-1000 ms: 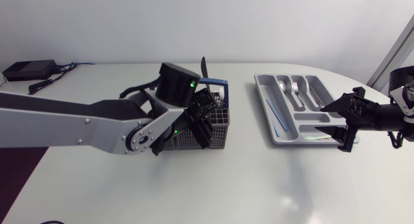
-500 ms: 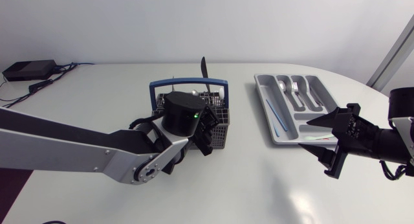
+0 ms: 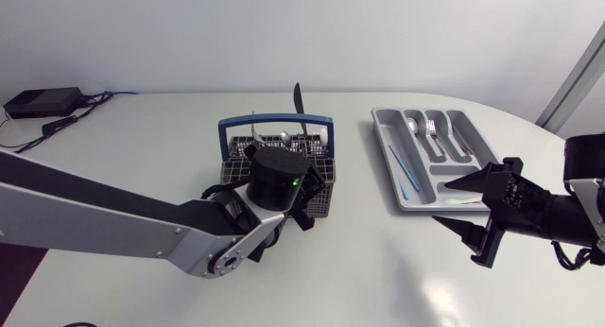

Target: Unload the cutlery basket into the drawer organizer.

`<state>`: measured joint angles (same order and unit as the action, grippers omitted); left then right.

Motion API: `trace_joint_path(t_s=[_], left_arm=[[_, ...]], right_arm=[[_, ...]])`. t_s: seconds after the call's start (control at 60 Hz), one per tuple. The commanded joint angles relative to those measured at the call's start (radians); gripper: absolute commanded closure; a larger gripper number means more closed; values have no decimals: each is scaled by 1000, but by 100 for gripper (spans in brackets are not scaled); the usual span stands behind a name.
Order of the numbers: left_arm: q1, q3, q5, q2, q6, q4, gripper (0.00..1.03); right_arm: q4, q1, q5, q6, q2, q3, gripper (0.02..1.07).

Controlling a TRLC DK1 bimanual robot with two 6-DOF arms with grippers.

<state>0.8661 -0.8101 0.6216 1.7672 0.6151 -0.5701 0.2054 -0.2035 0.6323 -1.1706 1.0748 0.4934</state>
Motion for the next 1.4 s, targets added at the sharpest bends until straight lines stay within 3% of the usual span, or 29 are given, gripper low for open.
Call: trace_joint_path(t_s=[0.0, 0.167, 0.617, 0.983, 1.05, 1.1, 1.15, 1.167, 1.183, 1.217, 1.267, 1.383], left_arm=[[-1, 29, 17, 18, 23, -28, 78], [-21, 31, 18, 15, 23, -51, 85], [-30, 66, -2, -95, 34, -66, 86], [-70, 86, -192, -227, 64, 21, 85], [-91, 68, -244, -242, 61, 75, 80], [-110, 29, -273, -259, 12, 196, 71], [-124, -24, -364, -272, -55, 334, 62], [-124, -27, -365, -272, -57, 340, 62], [-130, -63, -382, -275, -104, 426, 57], [-136, -101, -411, -284, -147, 503, 54], [-150, -166, -482, -288, -218, 619, 53], [-177, -274, -577, -275, -314, 773, 52]], right_arm=[[3, 10, 7, 25, -12, -26, 25], [3, 18, 7, 28, -27, -38, 25], [-3, 30, 4, 31, -41, -62, 24], [-8, 55, -3, 32, -42, -79, 24], [-8, 56, -3, 32, -41, -81, 24], [-8, 61, -5, 34, -41, -82, 24], [-8, 62, -5, 34, -38, -84, 24], [-9, 64, -5, 34, -38, -85, 24], [-9, 65, -5, 34, -36, -85, 24], [-9, 67, -6, 34, -36, -87, 24], [-11, 73, -6, 34, -36, -92, 24], [-11, 81, -8, 38, -36, -95, 24]])
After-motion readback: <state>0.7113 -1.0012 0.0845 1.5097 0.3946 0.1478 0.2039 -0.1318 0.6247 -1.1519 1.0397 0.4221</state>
